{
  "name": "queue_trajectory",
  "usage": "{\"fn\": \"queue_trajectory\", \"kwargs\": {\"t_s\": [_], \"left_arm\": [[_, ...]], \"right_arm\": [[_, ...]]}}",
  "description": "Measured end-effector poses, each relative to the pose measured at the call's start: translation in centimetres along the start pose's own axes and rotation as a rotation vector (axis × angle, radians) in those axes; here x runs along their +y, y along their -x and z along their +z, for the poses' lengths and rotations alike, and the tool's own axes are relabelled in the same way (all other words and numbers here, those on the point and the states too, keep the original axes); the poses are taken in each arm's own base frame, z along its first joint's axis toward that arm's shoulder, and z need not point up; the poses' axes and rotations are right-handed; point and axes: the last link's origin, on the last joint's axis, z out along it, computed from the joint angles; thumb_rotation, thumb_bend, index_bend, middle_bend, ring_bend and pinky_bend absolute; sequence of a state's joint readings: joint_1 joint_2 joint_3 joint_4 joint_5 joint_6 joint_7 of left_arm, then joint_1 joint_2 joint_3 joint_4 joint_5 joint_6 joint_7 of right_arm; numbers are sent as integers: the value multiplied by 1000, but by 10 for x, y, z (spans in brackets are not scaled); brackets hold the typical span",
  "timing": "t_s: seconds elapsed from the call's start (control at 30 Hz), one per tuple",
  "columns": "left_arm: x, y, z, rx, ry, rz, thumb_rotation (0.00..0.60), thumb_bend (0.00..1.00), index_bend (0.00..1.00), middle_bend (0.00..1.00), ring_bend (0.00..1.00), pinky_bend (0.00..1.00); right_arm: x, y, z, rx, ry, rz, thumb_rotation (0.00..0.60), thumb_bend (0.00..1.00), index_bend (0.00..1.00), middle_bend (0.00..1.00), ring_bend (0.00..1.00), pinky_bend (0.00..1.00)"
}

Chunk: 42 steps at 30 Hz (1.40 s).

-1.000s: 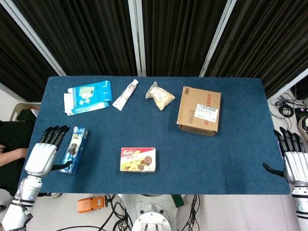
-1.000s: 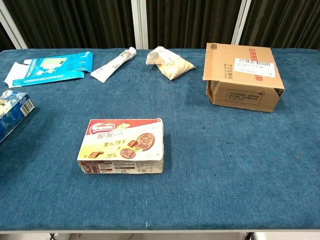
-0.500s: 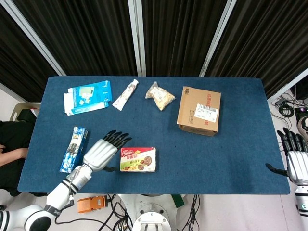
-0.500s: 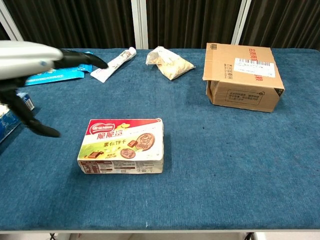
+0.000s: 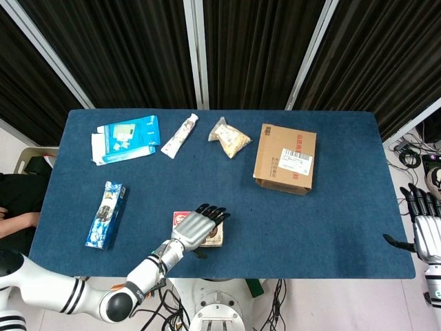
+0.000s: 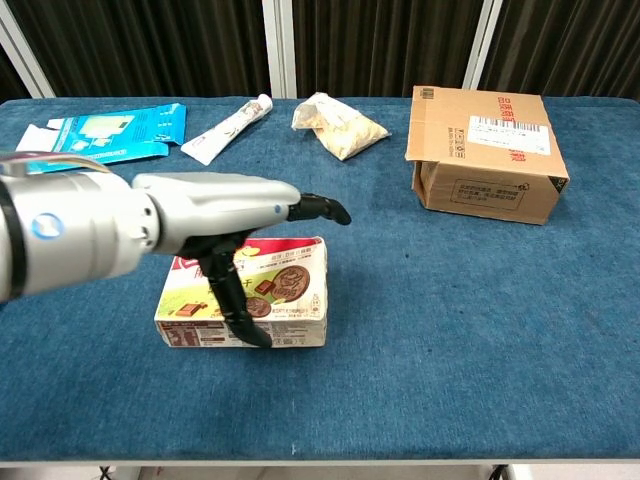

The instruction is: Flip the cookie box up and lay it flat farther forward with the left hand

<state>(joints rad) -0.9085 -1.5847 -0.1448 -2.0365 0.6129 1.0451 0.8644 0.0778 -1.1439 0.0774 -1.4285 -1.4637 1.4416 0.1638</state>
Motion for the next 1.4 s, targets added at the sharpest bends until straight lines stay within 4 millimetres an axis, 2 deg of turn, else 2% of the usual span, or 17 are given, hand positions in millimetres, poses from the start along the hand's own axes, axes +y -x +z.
{"fn": "queue_trajectory", "kwargs": {"t_s": [0.33,0.77,1.1,1.23,1.4], "left_arm": [[8,6,16,55,-141,-9,600,0,0,0,0,0],[10,20,34,9,-187,-43,600,0,0,6,0,0],[12,25,40,0,-201,-55,600,0,147,154,15,0],[14,25,42,17,-194,-44,600,70,276,308,130,0],[14,13,39,76,-163,-61,600,149,328,397,228,0]], "right_arm": [[1,4,1,-16,2,6,600,100,0,0,0,0],[1,7,2,-27,4,10,600,100,0,0,0,0],[2,8,1,-33,10,10,600,100,0,0,0,0],[1,8,1,-36,8,8,600,100,0,0,0,0],[1,7,1,-34,12,7,600,100,0,0,0,0]]}}
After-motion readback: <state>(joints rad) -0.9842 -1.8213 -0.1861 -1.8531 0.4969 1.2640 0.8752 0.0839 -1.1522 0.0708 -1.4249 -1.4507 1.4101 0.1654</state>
